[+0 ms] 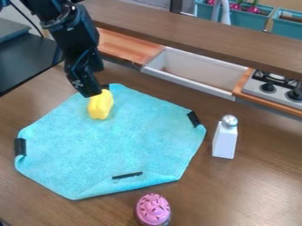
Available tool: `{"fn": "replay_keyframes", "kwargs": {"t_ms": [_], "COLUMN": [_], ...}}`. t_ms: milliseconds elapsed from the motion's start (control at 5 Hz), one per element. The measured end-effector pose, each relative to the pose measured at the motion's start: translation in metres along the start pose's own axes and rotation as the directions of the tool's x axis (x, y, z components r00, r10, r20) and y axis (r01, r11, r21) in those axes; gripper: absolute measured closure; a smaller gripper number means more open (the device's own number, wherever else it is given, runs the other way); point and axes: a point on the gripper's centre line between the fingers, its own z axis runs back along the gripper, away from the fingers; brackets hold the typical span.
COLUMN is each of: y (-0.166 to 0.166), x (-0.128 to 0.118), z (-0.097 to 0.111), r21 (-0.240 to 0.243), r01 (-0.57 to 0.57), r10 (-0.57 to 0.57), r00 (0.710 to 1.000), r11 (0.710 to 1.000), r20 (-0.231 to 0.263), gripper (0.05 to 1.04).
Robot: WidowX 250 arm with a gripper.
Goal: Move the yellow object from top left of the cloth to bottom right of the table
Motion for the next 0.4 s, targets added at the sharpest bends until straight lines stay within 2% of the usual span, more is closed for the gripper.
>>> {"fn": "replay_keyframes", "kwargs": {"t_ms": [200,400], "y": [-0.001,0.03], "x": [-0.002,-0.014], "z": [-0.006,-0.01], "r21": [-0.019,0.029], "r01": [-0.019,-0.265], "r10": [0.019,0.262], "r00": [1.0,0.962], "r11": [1.0,0.964], "r20": [0.0,0.08], "gripper": [0.084,0.084]}}
